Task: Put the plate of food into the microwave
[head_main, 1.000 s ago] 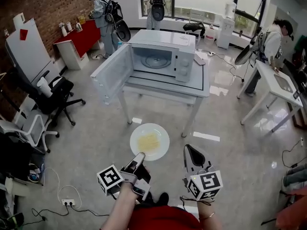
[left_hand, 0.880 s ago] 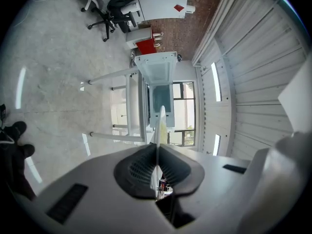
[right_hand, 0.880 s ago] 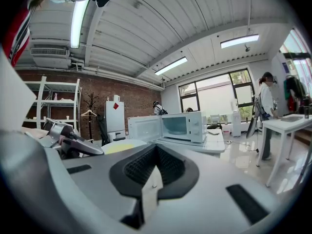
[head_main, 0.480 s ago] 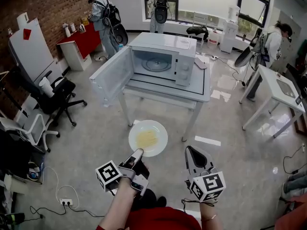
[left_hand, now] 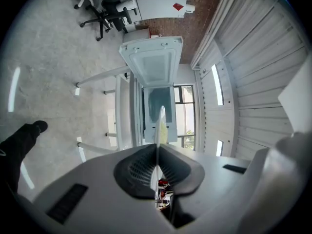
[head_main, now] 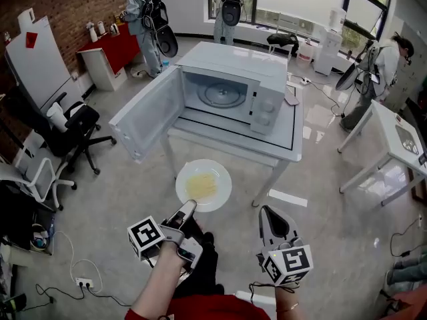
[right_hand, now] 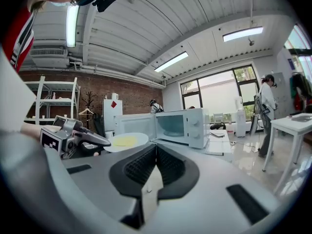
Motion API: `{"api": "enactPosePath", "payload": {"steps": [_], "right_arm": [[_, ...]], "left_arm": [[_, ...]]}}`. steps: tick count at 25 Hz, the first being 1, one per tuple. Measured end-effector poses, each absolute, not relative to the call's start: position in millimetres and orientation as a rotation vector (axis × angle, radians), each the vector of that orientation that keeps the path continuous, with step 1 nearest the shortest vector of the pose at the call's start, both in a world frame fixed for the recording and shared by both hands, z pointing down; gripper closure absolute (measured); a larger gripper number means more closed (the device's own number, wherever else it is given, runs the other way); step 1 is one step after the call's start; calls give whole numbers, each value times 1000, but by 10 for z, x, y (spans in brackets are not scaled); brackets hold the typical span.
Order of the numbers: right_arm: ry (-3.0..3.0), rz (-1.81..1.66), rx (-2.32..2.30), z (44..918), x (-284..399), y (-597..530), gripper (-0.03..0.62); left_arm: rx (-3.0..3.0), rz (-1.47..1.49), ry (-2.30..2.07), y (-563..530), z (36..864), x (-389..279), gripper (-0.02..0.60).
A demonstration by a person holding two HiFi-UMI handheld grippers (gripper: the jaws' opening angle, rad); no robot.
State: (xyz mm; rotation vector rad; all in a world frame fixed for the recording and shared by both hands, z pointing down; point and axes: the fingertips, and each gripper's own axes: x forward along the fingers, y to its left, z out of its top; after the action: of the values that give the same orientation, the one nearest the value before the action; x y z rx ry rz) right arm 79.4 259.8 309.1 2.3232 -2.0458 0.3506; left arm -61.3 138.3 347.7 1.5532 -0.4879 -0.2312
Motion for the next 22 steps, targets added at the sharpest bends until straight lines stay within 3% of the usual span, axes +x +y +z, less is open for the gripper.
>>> {"api": "enactPosePath", "payload": {"steps": [12, 22], "right_arm": [[-2065, 385, 2236, 3025, 1348, 868, 579], [-2070, 430, 2181, 3184, 1688, 175, 579]], "left_arm": [[1562, -175, -494, -242, 3487, 310, 561], [1550, -216, -525, -881, 3576, 759, 561]]}}
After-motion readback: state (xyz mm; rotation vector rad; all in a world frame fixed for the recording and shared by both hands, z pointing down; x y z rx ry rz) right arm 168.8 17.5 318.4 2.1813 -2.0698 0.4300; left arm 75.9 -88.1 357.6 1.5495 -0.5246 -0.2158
